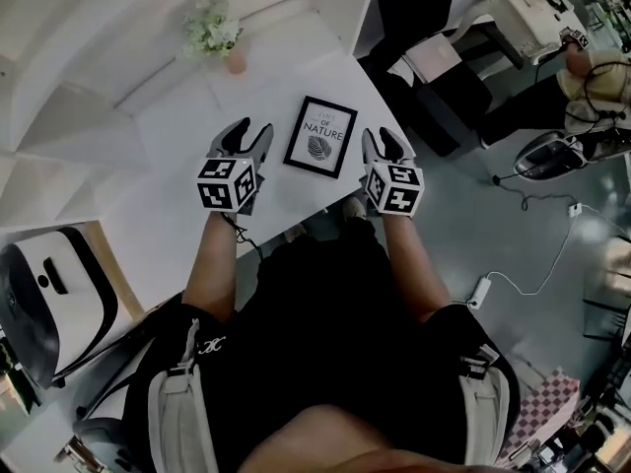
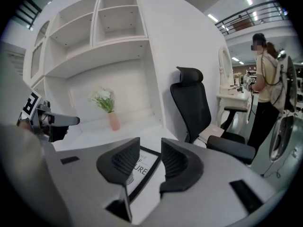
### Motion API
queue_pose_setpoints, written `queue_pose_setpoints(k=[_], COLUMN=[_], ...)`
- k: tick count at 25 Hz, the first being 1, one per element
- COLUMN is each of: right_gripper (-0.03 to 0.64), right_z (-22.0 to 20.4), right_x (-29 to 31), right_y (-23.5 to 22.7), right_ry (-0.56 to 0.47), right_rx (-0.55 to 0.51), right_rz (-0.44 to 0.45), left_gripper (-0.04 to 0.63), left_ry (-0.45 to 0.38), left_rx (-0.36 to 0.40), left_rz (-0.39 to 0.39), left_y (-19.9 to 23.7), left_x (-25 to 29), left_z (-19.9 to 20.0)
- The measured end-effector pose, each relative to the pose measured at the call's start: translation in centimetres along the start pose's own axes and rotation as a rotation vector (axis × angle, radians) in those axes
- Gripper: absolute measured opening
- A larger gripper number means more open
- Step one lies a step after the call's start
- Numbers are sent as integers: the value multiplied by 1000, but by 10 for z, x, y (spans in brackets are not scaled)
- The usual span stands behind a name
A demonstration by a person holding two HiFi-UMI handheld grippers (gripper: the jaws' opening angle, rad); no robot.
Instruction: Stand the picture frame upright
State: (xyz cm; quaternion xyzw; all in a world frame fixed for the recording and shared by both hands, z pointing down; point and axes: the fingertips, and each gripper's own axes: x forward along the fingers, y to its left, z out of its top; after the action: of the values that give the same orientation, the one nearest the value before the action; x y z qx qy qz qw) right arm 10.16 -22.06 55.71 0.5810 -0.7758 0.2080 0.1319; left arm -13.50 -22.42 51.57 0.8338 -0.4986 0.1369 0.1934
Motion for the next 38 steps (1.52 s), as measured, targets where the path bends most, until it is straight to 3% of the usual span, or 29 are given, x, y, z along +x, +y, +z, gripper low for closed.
queue_pose_setpoints(k=[11, 25, 38], right_gripper=[150, 149, 147], right_z=[-59, -101, -128], right_x=[32, 82, 113], right_y=[-6, -2, -9], right_ry=[213, 381, 501], right_rx=[149, 214, 244], right_rz=[-18, -57, -87], left_gripper=[218, 218, 218], left_ry=[185, 328, 405], left_rx=[-9, -93, -159], left_rz=[-107, -175, -215], left_y=[18, 25, 37], left_x=[33, 79, 111], left_z=[-40, -88, -115])
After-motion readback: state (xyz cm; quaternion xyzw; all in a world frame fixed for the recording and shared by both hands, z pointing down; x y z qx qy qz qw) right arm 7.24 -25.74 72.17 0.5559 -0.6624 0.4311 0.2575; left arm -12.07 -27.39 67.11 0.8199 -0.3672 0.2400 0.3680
